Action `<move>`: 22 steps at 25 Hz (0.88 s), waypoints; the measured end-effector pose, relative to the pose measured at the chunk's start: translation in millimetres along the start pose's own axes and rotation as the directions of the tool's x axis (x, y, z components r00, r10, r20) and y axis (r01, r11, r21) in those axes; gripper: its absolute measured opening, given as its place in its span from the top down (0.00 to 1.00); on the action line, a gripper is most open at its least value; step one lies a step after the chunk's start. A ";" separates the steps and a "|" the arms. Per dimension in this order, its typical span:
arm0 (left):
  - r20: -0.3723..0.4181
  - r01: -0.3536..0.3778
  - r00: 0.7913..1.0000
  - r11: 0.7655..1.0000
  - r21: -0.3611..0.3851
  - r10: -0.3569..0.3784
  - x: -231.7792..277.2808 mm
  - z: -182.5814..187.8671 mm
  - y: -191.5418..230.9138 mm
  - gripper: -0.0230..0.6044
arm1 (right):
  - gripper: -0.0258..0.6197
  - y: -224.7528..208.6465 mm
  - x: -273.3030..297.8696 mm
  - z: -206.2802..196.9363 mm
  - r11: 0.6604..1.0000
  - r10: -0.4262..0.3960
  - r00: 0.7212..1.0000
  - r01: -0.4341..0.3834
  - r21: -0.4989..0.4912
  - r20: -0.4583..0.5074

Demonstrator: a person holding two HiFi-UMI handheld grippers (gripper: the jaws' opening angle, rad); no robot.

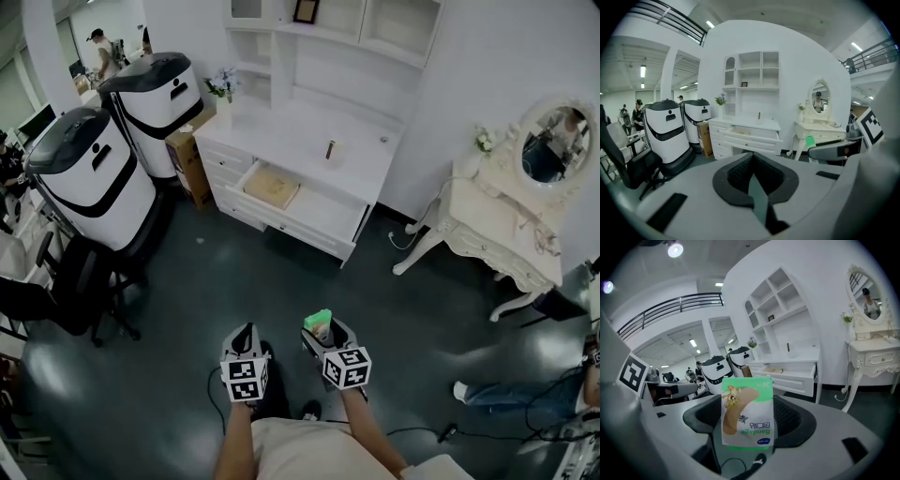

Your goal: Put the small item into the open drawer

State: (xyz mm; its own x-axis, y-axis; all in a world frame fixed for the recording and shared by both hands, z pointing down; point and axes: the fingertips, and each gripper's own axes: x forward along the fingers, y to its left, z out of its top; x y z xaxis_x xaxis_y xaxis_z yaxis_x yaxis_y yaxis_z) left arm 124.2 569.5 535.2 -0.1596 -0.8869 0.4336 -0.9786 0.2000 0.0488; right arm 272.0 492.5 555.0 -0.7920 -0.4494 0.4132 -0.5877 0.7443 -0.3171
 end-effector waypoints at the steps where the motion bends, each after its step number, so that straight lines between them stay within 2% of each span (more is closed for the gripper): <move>1: 0.008 -0.005 1.000 1.000 -0.014 0.005 9.6 8.3 6.8 0.94 | 0.40 -1.0 8.3 6.8 1.000 0.007 1.000 -0.007 0.017 0.002; 7: 0.011 0.003 1.000 0.995 -0.097 -0.002 74.6 38.1 39.8 0.94 | 0.40 -14.8 64.0 33.7 1.000 -0.004 0.999 0.004 0.000 -0.042; 18: -0.012 0.061 0.998 0.994 -0.088 -0.062 164.3 93.4 118.0 0.94 | 0.40 -29.9 175.8 90.6 0.998 -0.050 0.998 0.051 0.029 -0.039; 22: -0.021 0.109 0.994 0.990 -0.087 -0.111 191.9 107.2 140.7 0.94 | 0.40 -32.2 206.8 105.6 0.996 -0.085 0.996 0.086 0.035 -0.033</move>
State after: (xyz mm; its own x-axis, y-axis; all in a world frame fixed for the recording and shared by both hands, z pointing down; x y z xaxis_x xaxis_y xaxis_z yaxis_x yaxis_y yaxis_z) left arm -58.0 382.8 528.8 -0.0469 -0.8948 0.4440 -0.9751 0.1375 0.1741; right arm 109.8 323.4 560.5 -0.7333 -0.4947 0.4663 -0.6593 0.6850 -0.3101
